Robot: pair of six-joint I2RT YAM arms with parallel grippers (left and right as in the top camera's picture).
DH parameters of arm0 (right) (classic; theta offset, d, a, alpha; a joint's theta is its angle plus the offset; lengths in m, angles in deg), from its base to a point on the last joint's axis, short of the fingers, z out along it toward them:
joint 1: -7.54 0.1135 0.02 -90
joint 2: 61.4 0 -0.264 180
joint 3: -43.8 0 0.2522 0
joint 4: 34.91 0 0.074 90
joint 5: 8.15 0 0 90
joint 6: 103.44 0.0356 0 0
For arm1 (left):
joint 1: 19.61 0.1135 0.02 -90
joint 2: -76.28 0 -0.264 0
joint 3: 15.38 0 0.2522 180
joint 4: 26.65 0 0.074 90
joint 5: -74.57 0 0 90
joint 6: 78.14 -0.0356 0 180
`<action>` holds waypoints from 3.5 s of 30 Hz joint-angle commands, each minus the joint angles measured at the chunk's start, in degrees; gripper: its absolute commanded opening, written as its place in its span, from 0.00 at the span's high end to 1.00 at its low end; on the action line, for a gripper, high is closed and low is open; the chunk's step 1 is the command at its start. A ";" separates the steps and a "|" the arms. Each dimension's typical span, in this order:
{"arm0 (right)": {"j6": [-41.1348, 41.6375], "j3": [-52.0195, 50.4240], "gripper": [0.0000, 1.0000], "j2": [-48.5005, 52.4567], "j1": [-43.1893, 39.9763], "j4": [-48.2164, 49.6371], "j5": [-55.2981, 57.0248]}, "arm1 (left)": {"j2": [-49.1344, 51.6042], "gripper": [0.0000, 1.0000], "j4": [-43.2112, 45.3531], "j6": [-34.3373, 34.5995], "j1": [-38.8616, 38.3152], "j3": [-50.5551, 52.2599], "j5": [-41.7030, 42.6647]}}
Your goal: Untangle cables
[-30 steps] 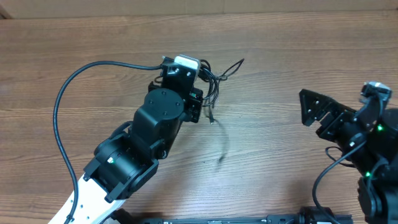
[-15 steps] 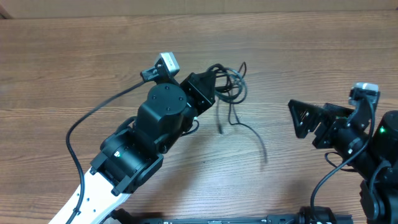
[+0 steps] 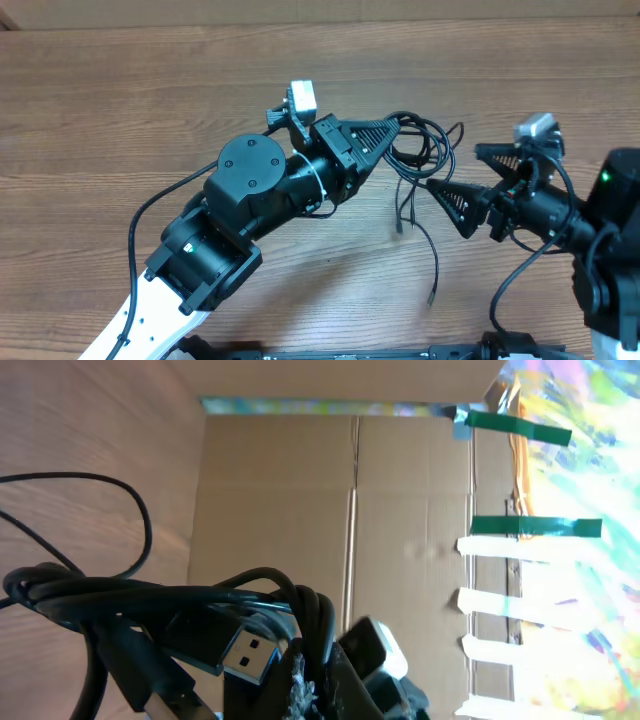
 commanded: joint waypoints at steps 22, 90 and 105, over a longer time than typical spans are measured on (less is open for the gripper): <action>-9.57 0.44 0.14 10.69 -0.09 1.88 -21.27 | -0.17 0.96 0.81 1.62 -0.52 -0.66 7.65; 37.97 0.44 0.96 12.39 -0.11 31.19 -38.75 | 17.51 0.96 5.03 -51.89 3.32 -0.63 25.62; 40.15 0.44 0.96 12.39 -0.15 14.67 -5.25 | 13.94 0.96 -22.36 -59.69 3.48 -0.66 -17.22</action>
